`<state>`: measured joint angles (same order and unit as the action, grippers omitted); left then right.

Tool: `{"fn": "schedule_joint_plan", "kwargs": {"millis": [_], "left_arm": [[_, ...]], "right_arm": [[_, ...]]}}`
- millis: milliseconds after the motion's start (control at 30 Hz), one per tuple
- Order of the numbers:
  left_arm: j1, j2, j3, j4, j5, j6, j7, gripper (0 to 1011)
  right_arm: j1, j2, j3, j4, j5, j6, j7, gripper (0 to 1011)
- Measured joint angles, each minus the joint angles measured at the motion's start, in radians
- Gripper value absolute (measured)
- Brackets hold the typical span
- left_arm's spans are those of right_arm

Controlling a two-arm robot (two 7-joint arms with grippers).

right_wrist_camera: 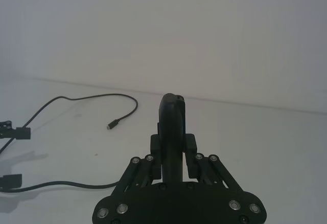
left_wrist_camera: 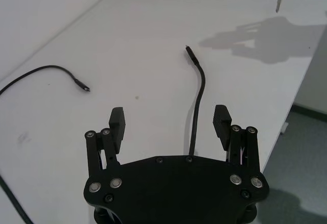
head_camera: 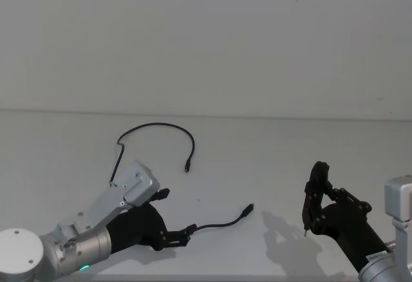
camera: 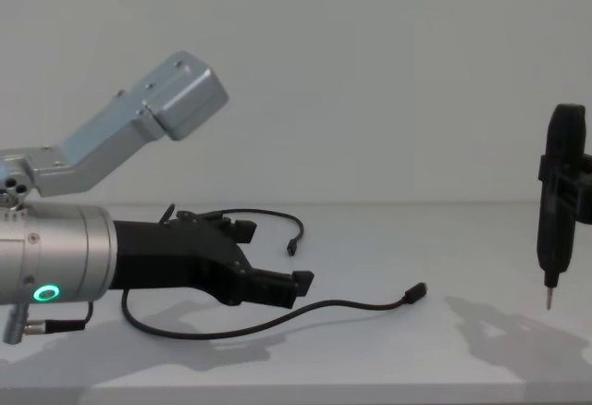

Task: Pick up the data cable with the one hand.

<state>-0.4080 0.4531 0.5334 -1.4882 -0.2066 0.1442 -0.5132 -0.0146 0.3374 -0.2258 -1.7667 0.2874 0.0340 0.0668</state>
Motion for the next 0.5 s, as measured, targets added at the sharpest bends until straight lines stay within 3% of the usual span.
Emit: {"fn": "schedule_joint_plan", "kwargs": {"millis": [500], "left_arm": [[-0.058,-0.038,0.045,0.112,0.025,-0.044,-0.057,1001]], "right_arm": [[0.0,0.0,0.0,0.0,0.0,0.0,0.0,269]]}}
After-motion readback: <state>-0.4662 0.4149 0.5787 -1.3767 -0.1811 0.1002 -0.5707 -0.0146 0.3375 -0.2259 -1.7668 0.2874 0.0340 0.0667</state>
